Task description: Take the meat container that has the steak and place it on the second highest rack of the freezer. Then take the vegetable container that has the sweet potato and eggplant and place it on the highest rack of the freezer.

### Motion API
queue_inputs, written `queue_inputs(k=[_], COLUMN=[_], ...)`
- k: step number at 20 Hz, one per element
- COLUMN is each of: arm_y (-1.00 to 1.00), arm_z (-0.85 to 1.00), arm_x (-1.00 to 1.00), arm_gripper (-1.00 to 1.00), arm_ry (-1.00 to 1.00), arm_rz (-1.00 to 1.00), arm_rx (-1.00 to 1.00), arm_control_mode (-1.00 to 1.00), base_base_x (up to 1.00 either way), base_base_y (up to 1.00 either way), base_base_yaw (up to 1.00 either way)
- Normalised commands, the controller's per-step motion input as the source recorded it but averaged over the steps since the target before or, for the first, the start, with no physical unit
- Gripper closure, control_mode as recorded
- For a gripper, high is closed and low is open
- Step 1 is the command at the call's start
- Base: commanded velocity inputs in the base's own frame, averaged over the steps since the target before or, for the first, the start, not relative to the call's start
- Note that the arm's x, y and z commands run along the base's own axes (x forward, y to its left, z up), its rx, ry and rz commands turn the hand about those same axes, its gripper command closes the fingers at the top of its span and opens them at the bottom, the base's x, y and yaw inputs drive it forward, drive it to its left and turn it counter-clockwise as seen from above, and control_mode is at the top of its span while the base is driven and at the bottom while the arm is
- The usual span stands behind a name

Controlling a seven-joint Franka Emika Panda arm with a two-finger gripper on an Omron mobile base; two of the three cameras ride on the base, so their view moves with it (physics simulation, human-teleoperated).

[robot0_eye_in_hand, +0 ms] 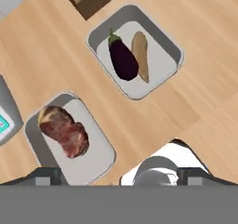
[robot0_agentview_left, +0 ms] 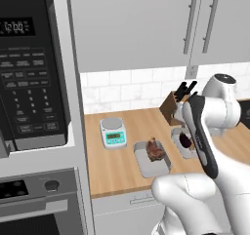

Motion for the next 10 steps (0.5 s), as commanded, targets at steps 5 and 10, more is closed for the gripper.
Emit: queue_inputs(k=[5, 10], arm_y=[-0.77, -0.66], arm_z=[-0.42, -0.35], arm_x=[-0.01, 0.0], arm_gripper=[-1.0, -1.0], arm_ry=[0.0, 0.12], arm_rz=[-0.54, -0.35], arm_rx=[0.12, 0.01], arm_control_mode=[-1.0, -1.0], base_base_x=[0.0, 0.0], base_base_y=[0.0, 0.0], base_base_yaw=[0.0, 0.0])
